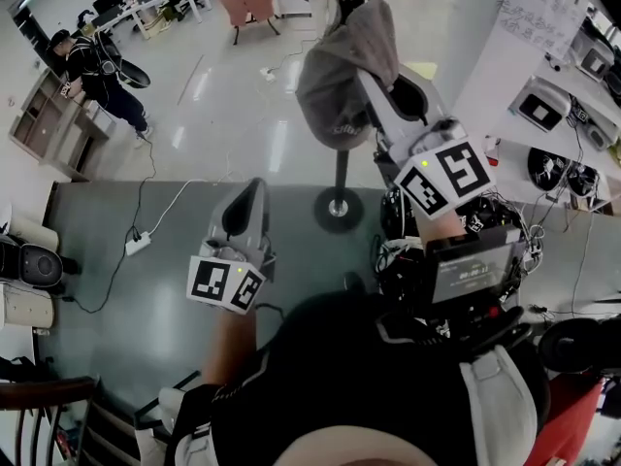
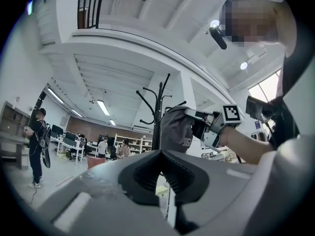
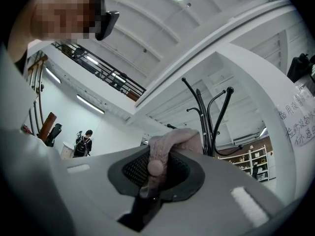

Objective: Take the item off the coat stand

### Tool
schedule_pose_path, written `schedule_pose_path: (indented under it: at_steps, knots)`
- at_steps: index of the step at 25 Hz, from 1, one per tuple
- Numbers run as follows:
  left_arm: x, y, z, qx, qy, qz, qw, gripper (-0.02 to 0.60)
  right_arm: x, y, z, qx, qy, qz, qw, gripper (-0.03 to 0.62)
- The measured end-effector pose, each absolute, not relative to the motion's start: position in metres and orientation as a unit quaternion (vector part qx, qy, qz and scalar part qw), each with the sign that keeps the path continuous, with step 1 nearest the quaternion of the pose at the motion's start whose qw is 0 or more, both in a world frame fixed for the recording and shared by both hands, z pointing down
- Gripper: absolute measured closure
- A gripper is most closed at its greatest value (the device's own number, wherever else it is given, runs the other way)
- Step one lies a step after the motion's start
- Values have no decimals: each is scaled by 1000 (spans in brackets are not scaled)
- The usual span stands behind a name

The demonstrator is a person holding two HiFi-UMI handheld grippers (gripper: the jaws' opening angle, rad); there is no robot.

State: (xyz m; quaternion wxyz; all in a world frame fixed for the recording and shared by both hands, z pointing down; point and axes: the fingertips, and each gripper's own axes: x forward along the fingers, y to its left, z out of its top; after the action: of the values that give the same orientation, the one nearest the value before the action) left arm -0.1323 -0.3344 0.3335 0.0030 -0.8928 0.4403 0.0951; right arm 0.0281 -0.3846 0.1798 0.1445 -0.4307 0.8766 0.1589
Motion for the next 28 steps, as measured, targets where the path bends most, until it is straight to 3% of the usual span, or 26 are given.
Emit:
schedule_pose_path:
  at_steps: [28]
  knots:
    - [-99, -310, 327, -916, 389, 95, 9, 572, 78, -310, 248, -512, 846, 102, 104, 540]
